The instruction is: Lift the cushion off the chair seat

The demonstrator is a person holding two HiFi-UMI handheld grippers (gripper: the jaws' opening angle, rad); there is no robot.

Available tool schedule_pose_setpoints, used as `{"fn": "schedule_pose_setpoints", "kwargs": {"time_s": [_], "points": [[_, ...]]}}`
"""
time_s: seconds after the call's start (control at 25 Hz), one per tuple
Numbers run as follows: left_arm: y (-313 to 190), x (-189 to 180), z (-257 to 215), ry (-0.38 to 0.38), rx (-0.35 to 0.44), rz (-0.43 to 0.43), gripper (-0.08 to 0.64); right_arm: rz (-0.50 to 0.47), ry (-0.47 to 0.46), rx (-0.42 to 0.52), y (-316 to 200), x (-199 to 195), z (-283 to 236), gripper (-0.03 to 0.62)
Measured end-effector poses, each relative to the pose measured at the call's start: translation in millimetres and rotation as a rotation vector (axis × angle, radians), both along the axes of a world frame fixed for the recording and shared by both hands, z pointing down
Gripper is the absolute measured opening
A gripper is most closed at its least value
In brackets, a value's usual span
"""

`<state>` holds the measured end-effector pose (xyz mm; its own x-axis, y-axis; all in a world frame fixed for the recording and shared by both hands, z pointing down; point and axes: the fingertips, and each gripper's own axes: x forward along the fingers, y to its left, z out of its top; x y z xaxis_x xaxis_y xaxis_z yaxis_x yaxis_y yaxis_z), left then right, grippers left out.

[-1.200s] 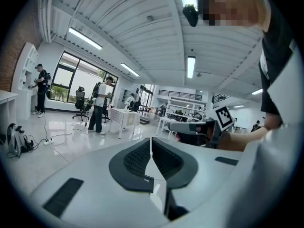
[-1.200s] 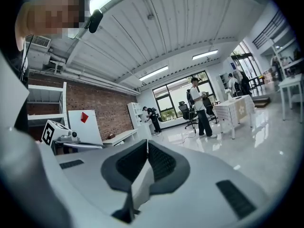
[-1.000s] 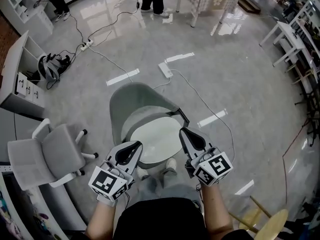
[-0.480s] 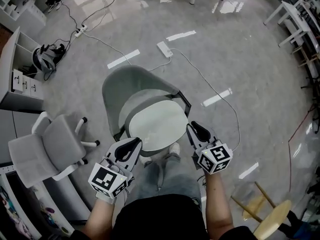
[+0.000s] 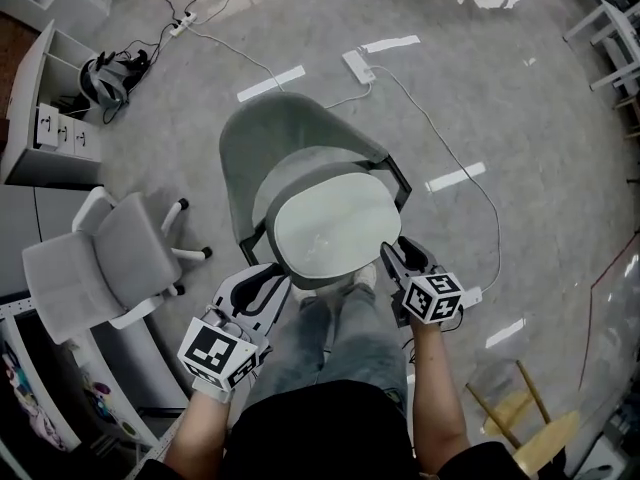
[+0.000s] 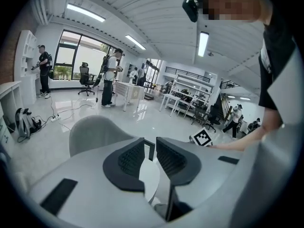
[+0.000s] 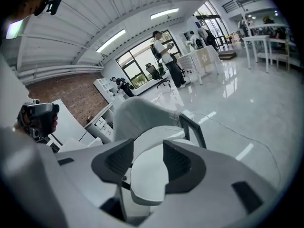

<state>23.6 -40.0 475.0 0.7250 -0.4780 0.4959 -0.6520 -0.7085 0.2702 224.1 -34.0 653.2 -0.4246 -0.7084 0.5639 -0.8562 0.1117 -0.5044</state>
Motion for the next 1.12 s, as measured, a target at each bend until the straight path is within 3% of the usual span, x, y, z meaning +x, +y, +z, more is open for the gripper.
{"fn": "schedule_pose_setpoints", "kwargs": {"time_s": [0.48,0.72,1.12], "points": [[24.8,-34.5,26.9,-0.021,-0.044,-0.079,0.072,0.153,-0.144,-0.311,34.1,-7.3,141.0,0.256],[36.1,-47.4,34.9,-0.030,-0.058,-0.110,0.072,0.192,-0.101,-0.432,55.3,-9.2,189.3,0.268],[46.8,-54.3,56.6,-0.052,-0.077,-0.147,0.072,0.267,-0.132,-0.595,71.3,-14.7,259.6,0.344]]}}
